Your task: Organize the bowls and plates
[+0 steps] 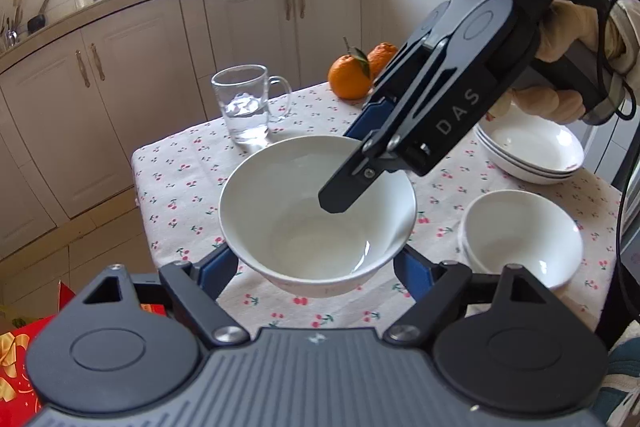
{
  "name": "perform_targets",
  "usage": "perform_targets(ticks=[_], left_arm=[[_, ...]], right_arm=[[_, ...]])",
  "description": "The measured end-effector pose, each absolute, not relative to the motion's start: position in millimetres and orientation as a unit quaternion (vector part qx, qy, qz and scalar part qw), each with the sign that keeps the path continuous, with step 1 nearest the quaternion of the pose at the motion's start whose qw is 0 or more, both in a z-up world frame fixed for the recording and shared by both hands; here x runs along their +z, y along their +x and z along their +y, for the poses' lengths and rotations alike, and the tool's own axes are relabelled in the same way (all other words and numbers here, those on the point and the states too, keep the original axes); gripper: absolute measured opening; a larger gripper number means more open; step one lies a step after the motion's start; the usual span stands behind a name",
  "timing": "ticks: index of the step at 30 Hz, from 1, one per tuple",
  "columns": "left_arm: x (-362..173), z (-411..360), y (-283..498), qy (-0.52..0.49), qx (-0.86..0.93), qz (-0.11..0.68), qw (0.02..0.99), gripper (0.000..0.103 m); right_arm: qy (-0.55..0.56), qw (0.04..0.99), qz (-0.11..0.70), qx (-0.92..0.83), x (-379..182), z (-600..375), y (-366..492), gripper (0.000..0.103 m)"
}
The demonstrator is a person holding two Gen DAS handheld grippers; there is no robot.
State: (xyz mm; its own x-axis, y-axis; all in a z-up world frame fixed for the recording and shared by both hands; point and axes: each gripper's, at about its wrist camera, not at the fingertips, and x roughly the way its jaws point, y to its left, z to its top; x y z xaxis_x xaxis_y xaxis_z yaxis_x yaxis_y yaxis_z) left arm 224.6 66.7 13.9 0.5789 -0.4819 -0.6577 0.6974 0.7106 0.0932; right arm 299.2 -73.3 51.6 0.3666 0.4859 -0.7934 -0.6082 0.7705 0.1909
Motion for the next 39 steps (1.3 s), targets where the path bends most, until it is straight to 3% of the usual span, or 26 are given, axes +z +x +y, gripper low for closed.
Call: perform_targets(ticks=[23, 39], left_arm=[[32.3, 7.5, 147.1, 0.191, -0.391, 0.3, 0.849, 0.084], [16.6, -19.5, 137.3, 0.198, -0.417, 0.318, 0.829, 0.084]], right_arm=[[-0.055, 0.852, 0.419, 0.308, 77.6, -147.5, 184.1, 0.052], [-0.034, 0.857, 0.43, 0.281, 56.5, -179.3, 160.1, 0.052]])
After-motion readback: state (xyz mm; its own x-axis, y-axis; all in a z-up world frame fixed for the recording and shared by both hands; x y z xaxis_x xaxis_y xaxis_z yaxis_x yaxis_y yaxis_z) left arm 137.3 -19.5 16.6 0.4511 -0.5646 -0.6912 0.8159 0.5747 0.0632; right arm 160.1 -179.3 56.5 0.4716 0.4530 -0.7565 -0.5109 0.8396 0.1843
